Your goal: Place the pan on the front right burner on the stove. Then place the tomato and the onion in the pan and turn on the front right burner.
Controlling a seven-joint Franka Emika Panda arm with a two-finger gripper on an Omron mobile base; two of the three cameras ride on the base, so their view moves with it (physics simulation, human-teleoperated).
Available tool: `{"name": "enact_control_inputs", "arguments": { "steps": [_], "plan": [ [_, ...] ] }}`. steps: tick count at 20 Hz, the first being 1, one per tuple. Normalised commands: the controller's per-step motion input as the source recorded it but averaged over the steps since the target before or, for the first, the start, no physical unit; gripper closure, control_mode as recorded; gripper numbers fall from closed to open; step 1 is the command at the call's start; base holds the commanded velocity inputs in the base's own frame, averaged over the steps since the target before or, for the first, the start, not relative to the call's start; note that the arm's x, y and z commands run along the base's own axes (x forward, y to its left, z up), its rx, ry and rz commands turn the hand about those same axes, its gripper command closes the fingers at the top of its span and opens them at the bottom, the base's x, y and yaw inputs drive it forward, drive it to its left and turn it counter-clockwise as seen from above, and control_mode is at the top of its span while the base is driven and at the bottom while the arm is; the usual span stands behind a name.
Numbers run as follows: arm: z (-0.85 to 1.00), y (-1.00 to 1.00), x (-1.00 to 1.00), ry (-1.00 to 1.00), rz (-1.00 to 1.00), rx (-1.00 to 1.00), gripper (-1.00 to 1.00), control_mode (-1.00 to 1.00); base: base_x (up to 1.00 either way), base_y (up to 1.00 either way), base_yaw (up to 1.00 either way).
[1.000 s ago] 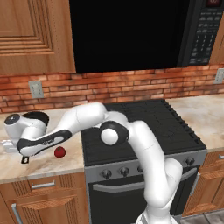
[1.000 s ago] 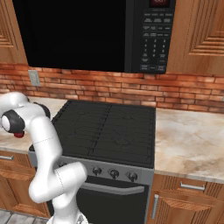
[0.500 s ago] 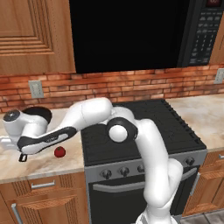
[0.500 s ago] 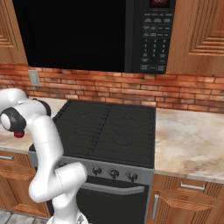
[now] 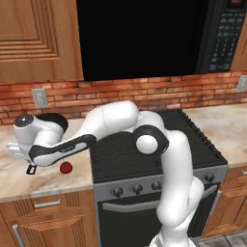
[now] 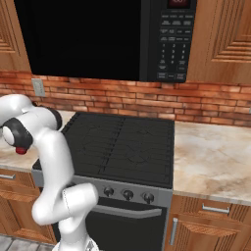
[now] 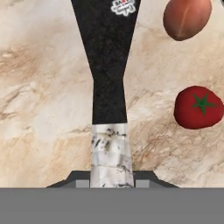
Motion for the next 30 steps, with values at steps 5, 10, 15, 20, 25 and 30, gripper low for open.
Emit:
{"name": "enact_control_inputs", "arguments": {
  "steps": [5,10,15,20,25,30],
  "plan": [
    [0.06,-0.50,-0.19,0.00,-0.09,0.04,1.00,-1.00,0.00,0.00,0.00],
    [0.04,-0.50,-0.12,0.00,-0.11,0.04,1.00,-1.00,0.00,0.00,0.00],
    [0.10,-0.50,-0.08,0.00,-0.13,0.04,1.00,-1.00,0.00,0.00,0.00],
    [0.11,-0.49,-0.04,0.00,-0.15,0.05,1.00,-1.00,0.00,0.00,0.00],
    [0.08,-0.48,0.00,0.00,-0.15,0.05,1.00,-1.00,0.00,0.00,0.00],
    [0.08,-0.45,0.00,0.00,-0.18,0.04,1.00,-1.00,0.00,0.00,0.00]
  ]
}}
